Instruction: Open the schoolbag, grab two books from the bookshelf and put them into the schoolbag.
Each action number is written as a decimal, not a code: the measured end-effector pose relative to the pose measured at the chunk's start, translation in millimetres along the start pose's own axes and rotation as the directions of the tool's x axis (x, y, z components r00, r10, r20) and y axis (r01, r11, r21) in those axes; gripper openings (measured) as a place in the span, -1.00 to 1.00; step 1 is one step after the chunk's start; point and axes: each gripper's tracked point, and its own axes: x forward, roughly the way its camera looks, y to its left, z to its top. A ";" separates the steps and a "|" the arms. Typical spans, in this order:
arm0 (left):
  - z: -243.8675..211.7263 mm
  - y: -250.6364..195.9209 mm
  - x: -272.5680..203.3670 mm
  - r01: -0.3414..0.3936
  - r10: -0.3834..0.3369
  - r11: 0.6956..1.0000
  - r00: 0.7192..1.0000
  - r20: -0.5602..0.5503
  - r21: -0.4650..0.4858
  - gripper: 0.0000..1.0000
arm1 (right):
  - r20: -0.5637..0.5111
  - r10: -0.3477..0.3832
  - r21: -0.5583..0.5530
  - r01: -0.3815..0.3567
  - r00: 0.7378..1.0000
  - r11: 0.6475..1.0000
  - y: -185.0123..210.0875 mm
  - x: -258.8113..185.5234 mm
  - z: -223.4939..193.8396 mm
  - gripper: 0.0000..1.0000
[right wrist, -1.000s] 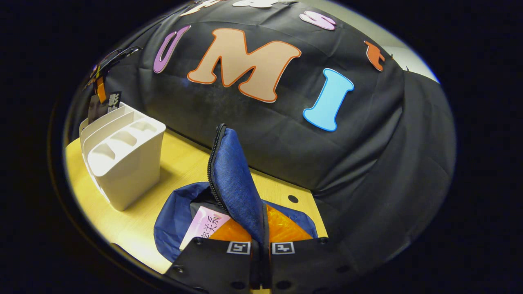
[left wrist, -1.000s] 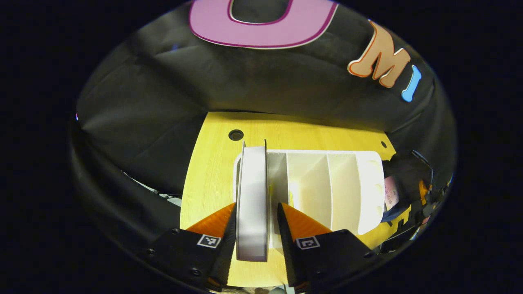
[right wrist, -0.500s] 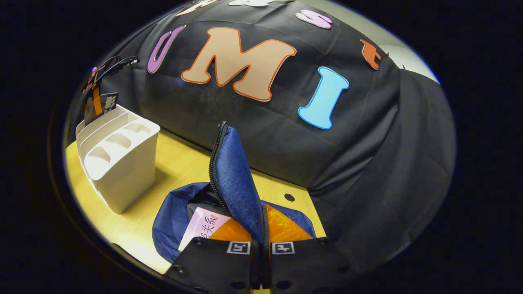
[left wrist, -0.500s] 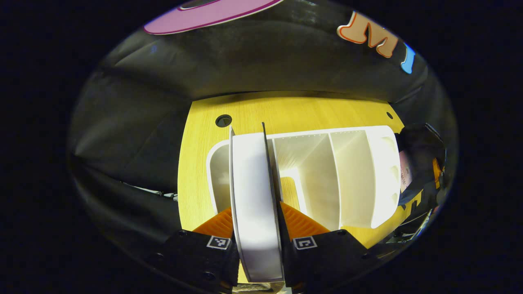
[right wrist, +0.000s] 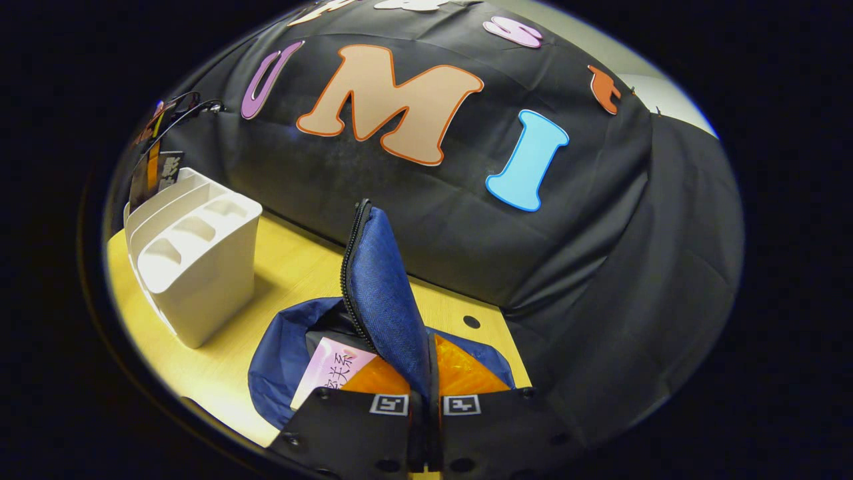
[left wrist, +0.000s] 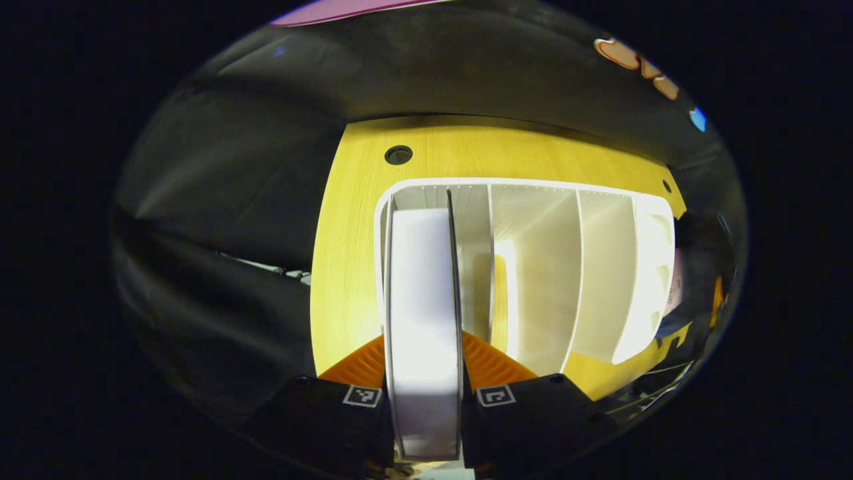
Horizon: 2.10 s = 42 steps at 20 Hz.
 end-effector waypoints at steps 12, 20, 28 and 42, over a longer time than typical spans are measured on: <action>6.0 -23.9 -118.4 -0.008 0.009 1.000 0.976 0.217 -0.003 -0.31 | 0.024 0.040 0.008 -0.040 0.999 0.999 -1.1 0.6 2.0 -0.88; 14.8 -58.3 -192.8 -0.019 0.016 1.000 0.937 0.348 0.006 -0.28 | 0.057 0.063 0.005 -0.063 0.996 0.998 -8.6 -0.9 4.5 -0.88; 27.4 -174.3 -203.0 0.188 -0.190 0.981 0.899 0.395 0.043 -0.29 | 0.080 0.100 0.015 -0.101 0.992 0.995 -7.6 -0.1 5.0 -0.90; 37.4 -390.0 -103.1 0.523 -0.470 0.852 0.775 0.422 -0.012 -0.29 | 0.072 0.141 0.091 -0.148 0.987 0.985 -16.9 2.8 3.6 -0.90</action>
